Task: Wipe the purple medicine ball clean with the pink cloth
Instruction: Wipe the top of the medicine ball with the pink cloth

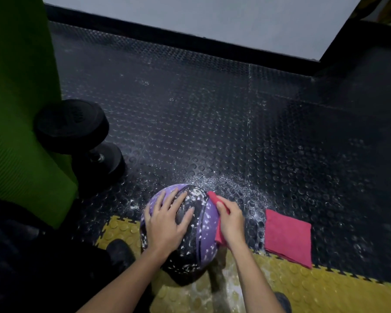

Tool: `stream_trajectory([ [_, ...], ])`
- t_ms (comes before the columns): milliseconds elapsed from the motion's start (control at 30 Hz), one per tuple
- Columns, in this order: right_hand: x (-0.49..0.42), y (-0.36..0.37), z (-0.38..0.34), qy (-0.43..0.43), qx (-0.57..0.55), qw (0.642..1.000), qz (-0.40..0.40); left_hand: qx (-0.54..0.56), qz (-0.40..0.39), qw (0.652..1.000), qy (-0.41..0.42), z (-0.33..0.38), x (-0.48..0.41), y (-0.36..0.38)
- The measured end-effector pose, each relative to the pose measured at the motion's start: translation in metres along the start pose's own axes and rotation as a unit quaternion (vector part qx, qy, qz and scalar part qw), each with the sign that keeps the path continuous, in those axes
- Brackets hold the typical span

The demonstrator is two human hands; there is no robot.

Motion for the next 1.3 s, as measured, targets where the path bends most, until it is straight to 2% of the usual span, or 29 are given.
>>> stream_trajectory([
  [133, 0.039, 0.01, -0.012, -0.147, 0.025, 0.989, 0.011, -0.001, 0.016, 1.0, -0.007, -0.002, -0.011, -0.002],
  [167, 0.038, 0.011, -0.013, -0.157, 0.035, 0.987, 0.015, -0.002, 0.013, 1.0, -0.004, -0.003, -0.011, -0.002],
  [300, -0.003, 0.009, -0.008, -0.033, -0.003, 0.999, 0.032, -0.005, 0.003, 1.0, -0.011, -0.004, -0.01, -0.004],
  [367, -0.001, 0.009, -0.009, -0.035, -0.002, 0.998, 0.055, -0.007, -0.004, 1.0, -0.015, -0.002, -0.011, -0.003],
  [500, 0.061, 0.015, -0.012, -0.177, 0.024, 0.977, 0.117, 0.014, -0.011, 1.0, -0.021, -0.004, -0.024, -0.003],
  [567, 0.069, 0.017, -0.012, -0.219, 0.055, 0.965, 0.132, 0.021, -0.026, 0.999, -0.011, -0.005, -0.029, -0.003],
  [700, 0.015, 0.014, -0.029, -0.117, 0.093, 0.986, 0.077, 0.018, -0.028, 0.999, -0.012, -0.008, -0.033, -0.002],
  [767, 0.0, 0.014, -0.033, -0.092, 0.096, 0.989, 0.069, 0.021, -0.023, 0.999, -0.031, -0.008, -0.033, -0.002],
  [833, 0.013, 0.019, -0.033, -0.113, 0.074, 0.988, 0.08, 0.028, -0.023, 0.998, -0.049, -0.008, -0.037, -0.003],
  [1000, 0.075, 0.022, -0.017, -0.251, 0.064, 0.953, 0.157, 0.05, -0.041, 0.997, -0.052, -0.012, -0.053, -0.005],
  [1200, -0.009, 0.022, -0.039, -0.103, 0.112, 0.987, 0.055, 0.041, -0.03, 0.996, -0.068, -0.012, -0.044, -0.005],
  [1300, 0.015, 0.025, -0.035, -0.148, 0.083, 0.982, 0.077, 0.045, -0.032, 0.995, -0.081, -0.012, -0.051, -0.007],
])
Point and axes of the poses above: each hand's wrist, its own x-axis away from the middle knuckle, its own y-axis out of the palm, z = x × y, the point moved 5 cm from there along -x, towards the middle knuckle, and after that the axes turned 9 degrees about -x, right-handed, at the moved point
